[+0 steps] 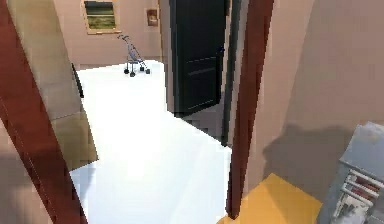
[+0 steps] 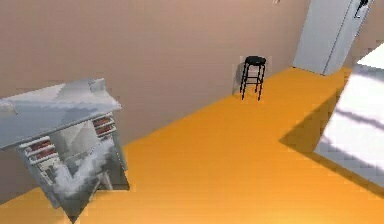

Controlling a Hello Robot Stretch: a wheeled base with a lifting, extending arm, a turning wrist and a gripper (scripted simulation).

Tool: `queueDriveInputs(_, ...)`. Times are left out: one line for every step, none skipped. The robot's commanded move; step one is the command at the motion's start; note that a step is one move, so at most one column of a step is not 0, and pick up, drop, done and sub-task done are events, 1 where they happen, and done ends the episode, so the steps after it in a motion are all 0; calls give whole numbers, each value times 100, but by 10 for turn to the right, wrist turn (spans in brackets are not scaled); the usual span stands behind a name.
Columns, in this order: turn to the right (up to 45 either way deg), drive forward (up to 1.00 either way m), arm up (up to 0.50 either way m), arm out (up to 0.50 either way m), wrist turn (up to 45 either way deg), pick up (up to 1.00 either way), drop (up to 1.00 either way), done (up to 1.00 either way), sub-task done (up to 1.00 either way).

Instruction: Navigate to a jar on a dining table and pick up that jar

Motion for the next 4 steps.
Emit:
queueDriveInputs(0, 30, 0, 0, 0, 0, 0, 0, 0)
queueDriveInputs(-180, 0, 0, 0, 0, 0, 0, 0, 0)
queueDriveInputs(0, 100, 0, 0, 0, 0, 0, 0, 0)
queueDriveInputs(0, 100, 0, 0, 0, 0, 0, 0, 0)
